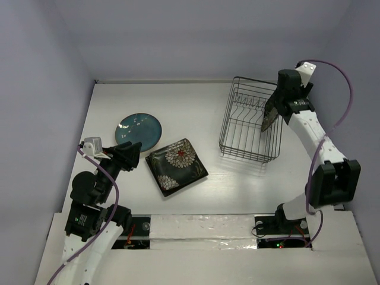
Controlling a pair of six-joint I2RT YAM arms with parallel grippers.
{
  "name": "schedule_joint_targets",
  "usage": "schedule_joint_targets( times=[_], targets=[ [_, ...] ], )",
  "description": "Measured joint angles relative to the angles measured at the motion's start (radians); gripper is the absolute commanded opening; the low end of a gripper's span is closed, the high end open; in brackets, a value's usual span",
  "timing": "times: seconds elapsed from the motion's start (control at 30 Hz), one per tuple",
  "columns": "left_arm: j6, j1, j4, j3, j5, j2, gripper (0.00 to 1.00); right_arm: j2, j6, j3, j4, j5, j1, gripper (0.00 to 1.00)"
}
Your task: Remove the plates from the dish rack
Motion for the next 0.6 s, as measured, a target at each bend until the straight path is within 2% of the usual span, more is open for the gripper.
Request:
schedule_joint_targets(
  times=[0.17, 0.3, 0.33, 0.43, 0.53, 0.57, 0.6],
  targets=[
    [0.0, 0.0, 0.003, 0.0, 0.003, 0.0, 0.44, 0.161, -0.034, 0.072, -0.008, -0.043, -0.03, 0.56],
    [0.0, -0.001, 0.005, 0.0, 0.003, 0.0, 0.44, 0.235, -0.058, 0.104, -0.018, -0.066, -0.032, 0.45],
    [0.0, -0.001, 0.005, 0.0, 0.003, 0.0, 0.44, 0.243, -0.064, 0.106, -0.019, -0.071, -0.032, 0.37],
    [0.0, -0.001, 0.005, 0.0, 0.003, 0.0, 0.44, 0.25, -0.08, 0.114, -0.027, -0.076, -0.032, 0.37],
    [0.0, -0.001, 0.005, 0.0, 0.003, 0.0, 0.44, 0.255, -0.099, 0.143, -0.035, -0.08, -0.032, 0.16],
    [0.0, -0.001, 0.005, 0.0, 0.003, 0.0, 0.44, 0.257, -0.11, 0.151, -0.039, -0.088, -0.032, 0.05],
    [0.0, -0.001, 0.005, 0.0, 0.003, 0.0, 0.44, 0.259, -0.134, 0.152, -0.05, -0.09, -0.032, 0.01]
  ],
)
